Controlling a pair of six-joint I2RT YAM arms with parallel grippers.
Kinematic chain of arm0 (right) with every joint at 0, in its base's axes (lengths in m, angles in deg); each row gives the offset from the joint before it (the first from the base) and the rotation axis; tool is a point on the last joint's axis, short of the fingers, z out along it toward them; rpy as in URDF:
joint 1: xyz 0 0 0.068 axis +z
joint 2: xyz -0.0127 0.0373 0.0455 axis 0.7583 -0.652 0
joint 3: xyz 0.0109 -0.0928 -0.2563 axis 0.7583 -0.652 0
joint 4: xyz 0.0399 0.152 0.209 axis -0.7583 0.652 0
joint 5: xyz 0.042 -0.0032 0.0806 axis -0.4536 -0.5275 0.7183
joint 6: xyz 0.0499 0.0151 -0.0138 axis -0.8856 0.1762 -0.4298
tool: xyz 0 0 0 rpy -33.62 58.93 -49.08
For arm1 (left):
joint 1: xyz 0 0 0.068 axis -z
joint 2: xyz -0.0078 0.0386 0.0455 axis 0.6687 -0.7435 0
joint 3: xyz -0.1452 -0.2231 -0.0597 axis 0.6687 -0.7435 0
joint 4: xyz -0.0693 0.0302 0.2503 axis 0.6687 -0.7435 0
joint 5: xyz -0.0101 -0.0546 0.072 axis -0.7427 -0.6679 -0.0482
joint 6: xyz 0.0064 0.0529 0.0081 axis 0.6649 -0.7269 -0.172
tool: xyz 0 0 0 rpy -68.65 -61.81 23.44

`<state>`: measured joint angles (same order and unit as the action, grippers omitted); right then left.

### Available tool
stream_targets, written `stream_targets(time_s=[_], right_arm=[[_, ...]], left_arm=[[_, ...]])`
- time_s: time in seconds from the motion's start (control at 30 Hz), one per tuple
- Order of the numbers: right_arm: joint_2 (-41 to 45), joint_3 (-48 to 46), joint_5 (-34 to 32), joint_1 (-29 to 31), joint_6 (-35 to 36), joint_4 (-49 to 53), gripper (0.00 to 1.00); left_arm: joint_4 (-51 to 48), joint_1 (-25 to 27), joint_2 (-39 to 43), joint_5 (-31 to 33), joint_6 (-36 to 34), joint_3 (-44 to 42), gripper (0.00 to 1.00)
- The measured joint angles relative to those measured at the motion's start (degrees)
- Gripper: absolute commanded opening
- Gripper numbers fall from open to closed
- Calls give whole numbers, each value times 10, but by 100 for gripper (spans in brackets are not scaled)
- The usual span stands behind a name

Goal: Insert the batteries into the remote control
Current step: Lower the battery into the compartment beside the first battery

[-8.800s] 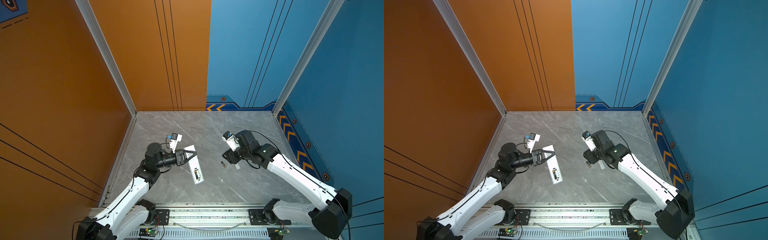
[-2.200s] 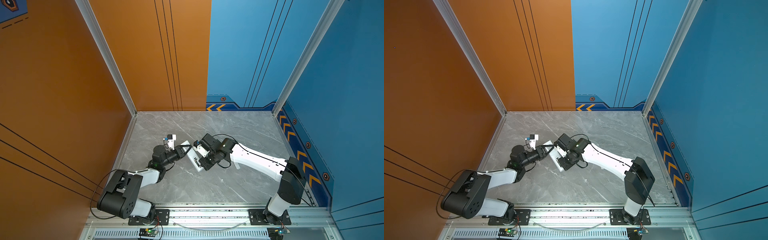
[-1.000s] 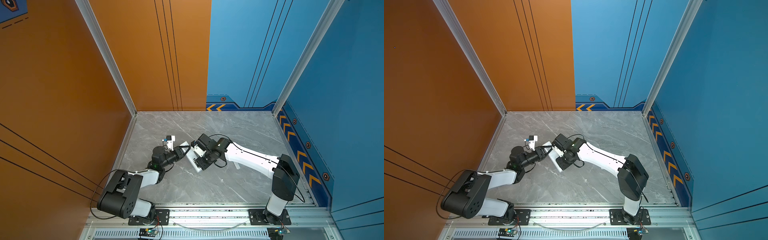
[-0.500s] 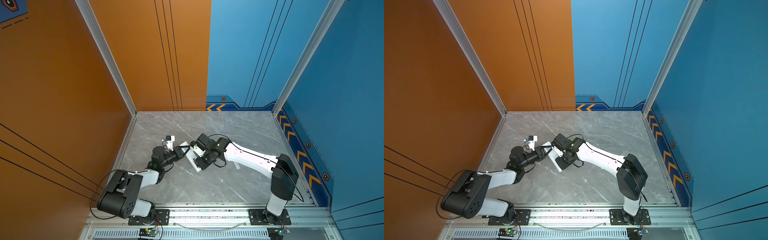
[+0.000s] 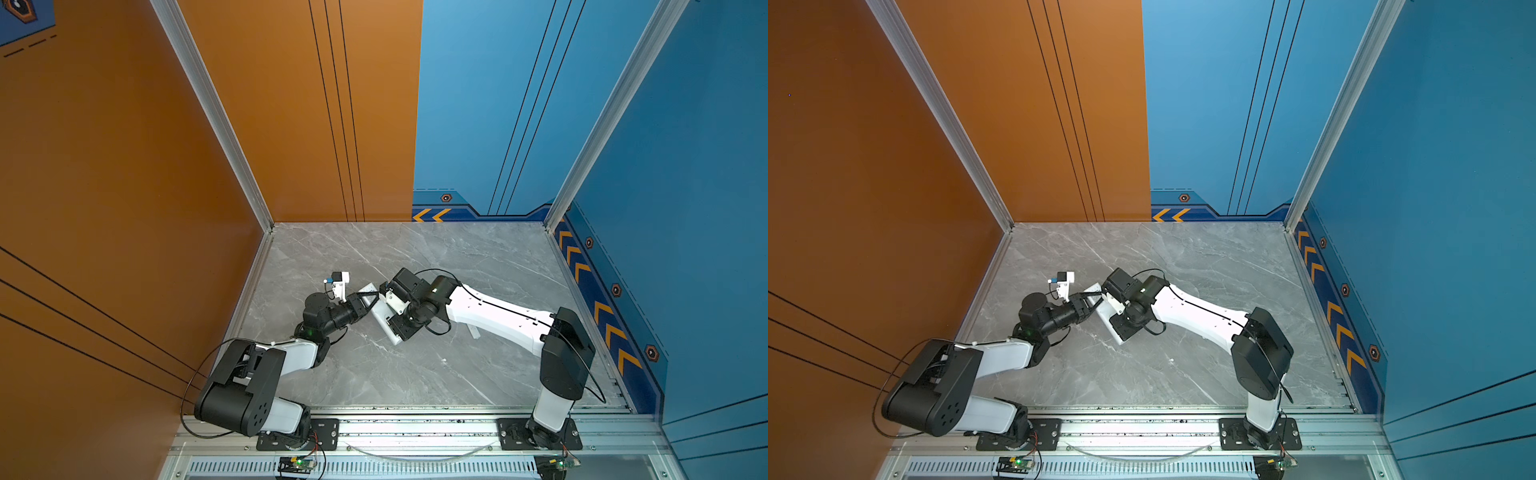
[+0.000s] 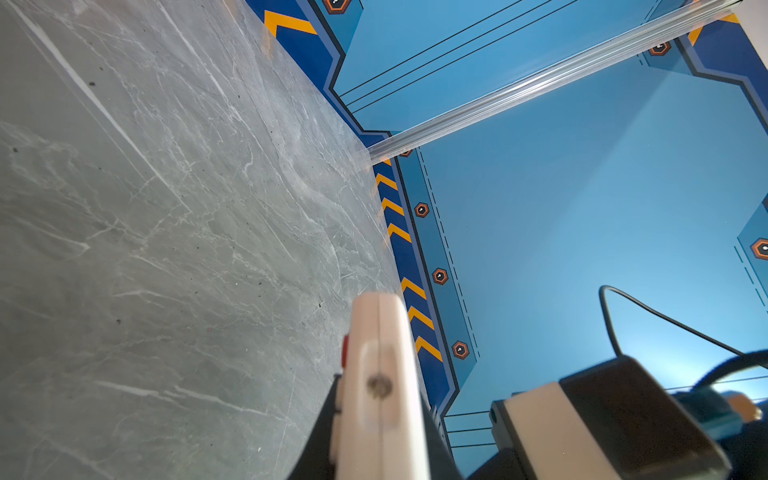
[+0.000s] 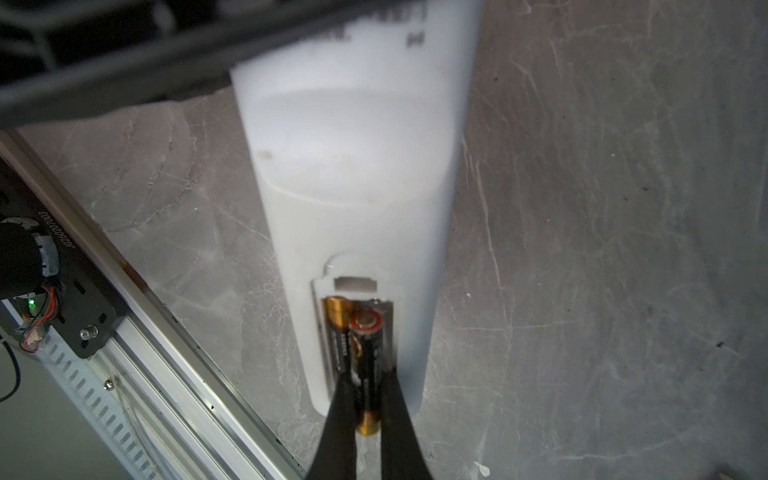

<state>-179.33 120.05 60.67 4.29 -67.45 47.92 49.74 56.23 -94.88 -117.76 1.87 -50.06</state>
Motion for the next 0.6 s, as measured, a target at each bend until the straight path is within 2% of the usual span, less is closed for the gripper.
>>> stream_targets(time_s=[0.6], right_arm=[[-9,18,-20,8,-4,14,10]], left_arm=[[7,-3,-1,0,2,0,0]])
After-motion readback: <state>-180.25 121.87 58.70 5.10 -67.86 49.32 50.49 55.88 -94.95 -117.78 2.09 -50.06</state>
